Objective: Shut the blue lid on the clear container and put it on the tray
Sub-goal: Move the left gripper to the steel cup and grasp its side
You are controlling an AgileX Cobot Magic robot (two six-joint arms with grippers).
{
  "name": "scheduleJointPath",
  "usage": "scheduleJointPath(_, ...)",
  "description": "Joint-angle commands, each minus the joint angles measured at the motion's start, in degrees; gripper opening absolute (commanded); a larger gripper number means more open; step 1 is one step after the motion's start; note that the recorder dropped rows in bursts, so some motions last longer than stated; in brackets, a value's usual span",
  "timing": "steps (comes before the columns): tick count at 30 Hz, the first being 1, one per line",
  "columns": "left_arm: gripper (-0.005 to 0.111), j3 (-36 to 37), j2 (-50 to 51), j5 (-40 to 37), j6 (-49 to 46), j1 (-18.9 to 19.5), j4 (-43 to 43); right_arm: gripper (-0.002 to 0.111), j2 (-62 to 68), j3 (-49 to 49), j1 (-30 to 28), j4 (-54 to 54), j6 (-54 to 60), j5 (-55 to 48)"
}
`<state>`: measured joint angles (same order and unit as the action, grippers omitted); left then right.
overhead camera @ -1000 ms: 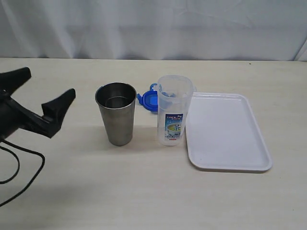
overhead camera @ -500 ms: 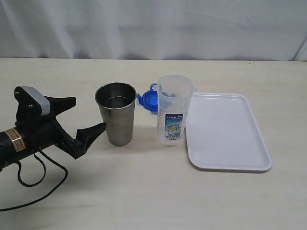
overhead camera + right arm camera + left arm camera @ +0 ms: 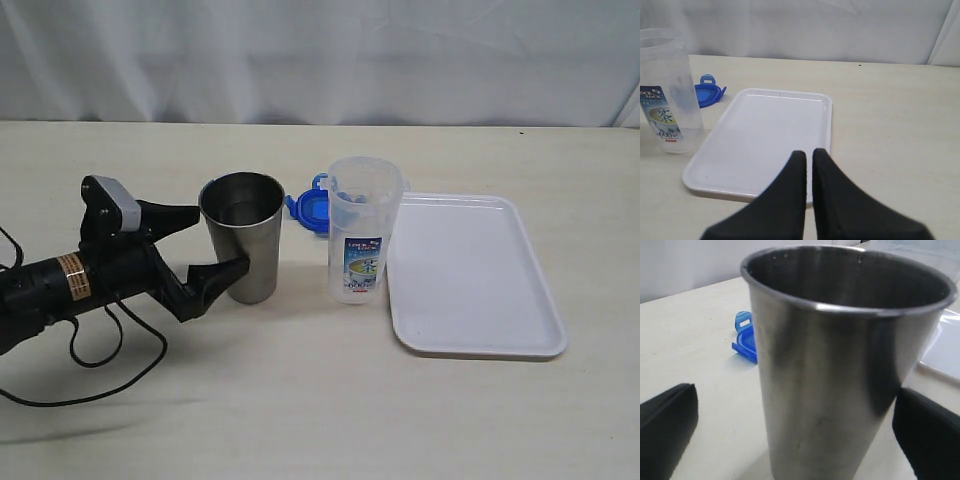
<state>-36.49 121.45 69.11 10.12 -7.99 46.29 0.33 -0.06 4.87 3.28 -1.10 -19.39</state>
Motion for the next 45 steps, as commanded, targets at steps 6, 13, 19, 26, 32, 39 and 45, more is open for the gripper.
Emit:
scheduleJointPath(6,0.099,-5.0,0.4,0.7,1.9,-3.6,1.0,0.005,-0.3,0.1,-0.2,0.6,-0.2,0.0)
scheduleJointPath(13,0.099,-6.0,0.4,-0.1,2.0,-4.7,-0.5,0.005,-0.3,0.1,-0.2,0.6,-0.2,0.0)
scheduleJointPath(19,0.099,-7.0,1.2,0.1,2.2,-4.7,-0.3,0.005,-0.3,0.1,-0.2,0.6,-0.2,0.0)
scheduleJointPath(26,0.098,-7.0,2.2,0.9,2.2,-4.7,-0.8,0.005,-0.3,0.1,-0.2,0.6,-0.2,0.0)
scheduleJointPath(32,0.098,-7.6,2.7,0.9,2.2,-4.7,-0.8,0.005,-0.3,0.1,-0.2,0.6,-0.2,0.0)
scheduleJointPath(39,0.098,-9.0,4.9,0.9,2.3,-4.7,-0.3,0.005,-0.3,0.1,-0.2,0.6,-0.2,0.0)
scheduleJointPath(45,0.098,-10.8,4.9,0.9,2.3,-5.6,0.0,0.005,-0.3,0.1,-0.2,0.6,-0.2,0.0)
